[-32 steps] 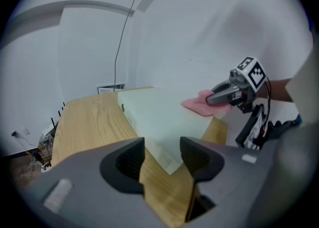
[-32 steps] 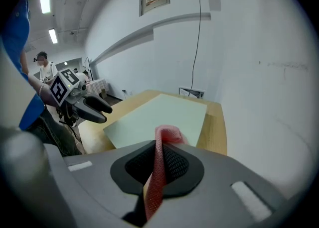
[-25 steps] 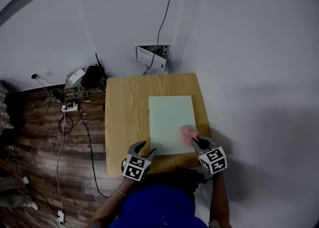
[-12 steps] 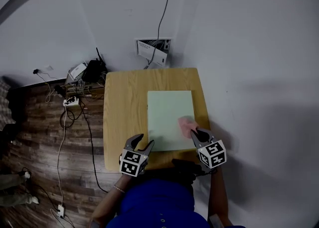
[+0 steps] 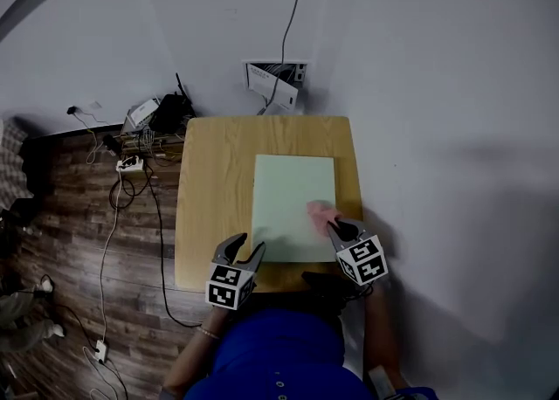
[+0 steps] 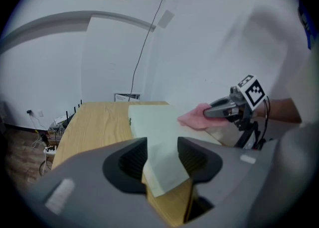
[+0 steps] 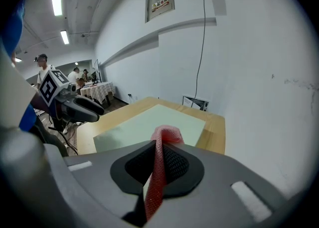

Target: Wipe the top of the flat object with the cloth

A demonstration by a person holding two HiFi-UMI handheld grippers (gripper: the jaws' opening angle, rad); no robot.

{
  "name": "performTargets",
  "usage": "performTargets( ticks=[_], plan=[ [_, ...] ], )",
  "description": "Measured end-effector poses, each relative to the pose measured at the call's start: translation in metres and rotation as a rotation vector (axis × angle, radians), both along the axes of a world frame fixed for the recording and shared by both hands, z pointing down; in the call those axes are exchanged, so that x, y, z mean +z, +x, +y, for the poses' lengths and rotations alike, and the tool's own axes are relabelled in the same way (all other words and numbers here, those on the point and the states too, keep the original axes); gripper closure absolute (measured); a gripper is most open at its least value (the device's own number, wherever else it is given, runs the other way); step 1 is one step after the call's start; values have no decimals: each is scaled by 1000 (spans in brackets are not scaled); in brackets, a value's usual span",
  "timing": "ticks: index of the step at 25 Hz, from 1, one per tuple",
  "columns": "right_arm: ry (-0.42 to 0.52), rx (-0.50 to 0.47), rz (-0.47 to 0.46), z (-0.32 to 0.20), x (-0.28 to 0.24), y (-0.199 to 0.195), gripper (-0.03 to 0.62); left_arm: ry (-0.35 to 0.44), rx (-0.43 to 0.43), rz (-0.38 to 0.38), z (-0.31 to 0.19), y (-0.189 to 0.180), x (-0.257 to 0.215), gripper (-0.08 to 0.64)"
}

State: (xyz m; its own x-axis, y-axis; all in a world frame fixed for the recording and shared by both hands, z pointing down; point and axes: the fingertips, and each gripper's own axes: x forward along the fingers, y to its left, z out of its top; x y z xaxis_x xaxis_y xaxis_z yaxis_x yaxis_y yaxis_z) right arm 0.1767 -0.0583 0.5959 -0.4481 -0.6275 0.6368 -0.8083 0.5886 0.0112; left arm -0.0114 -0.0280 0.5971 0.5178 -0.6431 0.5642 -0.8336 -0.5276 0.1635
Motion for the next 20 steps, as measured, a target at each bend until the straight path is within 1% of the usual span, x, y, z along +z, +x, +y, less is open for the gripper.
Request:
performTargets(
  ticks=[3,11,15,17,20],
  plan=[
    [-29,-36,3,-3,4,-4,575,-4,-38,5,5,0,-2,376],
    [-97,-166,57,-10,27,-21,575,-13,-133,-5,13,-7,-4,380],
    [-144,-218,85,-9,46,-29,575,-21,-165,-15,18,-10,0,383],
    [-165,-246,113,-9,56,-30,575,-25,-178,-18,18,-10,1,383],
    [-184,-271,137,-8,65,-32,575,-30,-196,-17,20,-10,3,385]
  ],
)
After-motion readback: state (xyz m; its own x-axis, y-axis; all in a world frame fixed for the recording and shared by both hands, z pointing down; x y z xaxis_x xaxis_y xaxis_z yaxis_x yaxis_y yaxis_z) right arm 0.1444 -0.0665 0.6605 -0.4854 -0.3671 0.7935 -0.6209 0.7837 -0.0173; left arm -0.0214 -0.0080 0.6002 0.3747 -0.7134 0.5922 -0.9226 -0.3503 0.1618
